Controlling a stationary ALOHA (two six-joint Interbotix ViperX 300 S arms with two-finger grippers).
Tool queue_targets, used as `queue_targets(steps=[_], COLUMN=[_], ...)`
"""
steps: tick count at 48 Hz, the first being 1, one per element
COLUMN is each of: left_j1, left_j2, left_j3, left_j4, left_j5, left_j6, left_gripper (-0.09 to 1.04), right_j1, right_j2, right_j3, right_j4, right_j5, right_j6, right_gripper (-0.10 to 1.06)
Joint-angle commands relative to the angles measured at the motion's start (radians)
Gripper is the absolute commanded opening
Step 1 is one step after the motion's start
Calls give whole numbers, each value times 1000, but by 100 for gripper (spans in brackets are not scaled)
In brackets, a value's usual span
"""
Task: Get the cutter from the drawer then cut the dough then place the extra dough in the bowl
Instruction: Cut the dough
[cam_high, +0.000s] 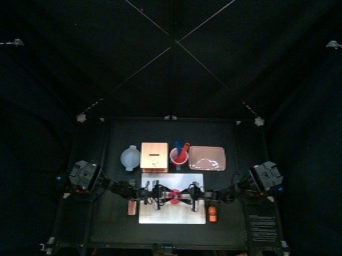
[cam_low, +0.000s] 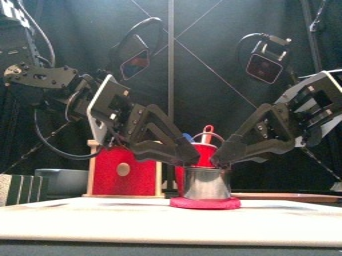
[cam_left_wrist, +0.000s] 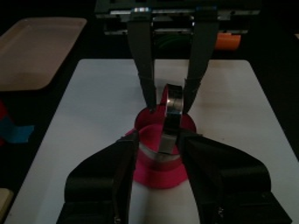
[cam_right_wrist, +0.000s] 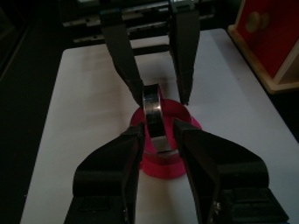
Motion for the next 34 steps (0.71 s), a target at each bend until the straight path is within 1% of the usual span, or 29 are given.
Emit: queue_targets(steps=[1, 21, 25, 30, 34], left_j1=[-2, -8, -8, -8, -8], left_j2=[-35, -37, -35, -32, -29], left_j3=[-20, -11, -11, -12, -12], left_j4=[12, 6, 5, 6, 5], left_j5=[-3, 40, 40, 41, 44], left_j6=[2, 0, 0, 0, 0], left_gripper=[77, 75, 70, 61, 56], right_j1=[-9, -17, -17, -17, -17], right_j2=[-14, -14, -14, -14, -14], right_j3=[-14, -18, -20, -23, -26], right_j4=[-2, -2, -2, -2, -2], right_j5=[9, 14, 15, 23, 37], right_j6=[2, 2, 2, 2, 2], right_gripper=[72, 71, 71, 71, 71])
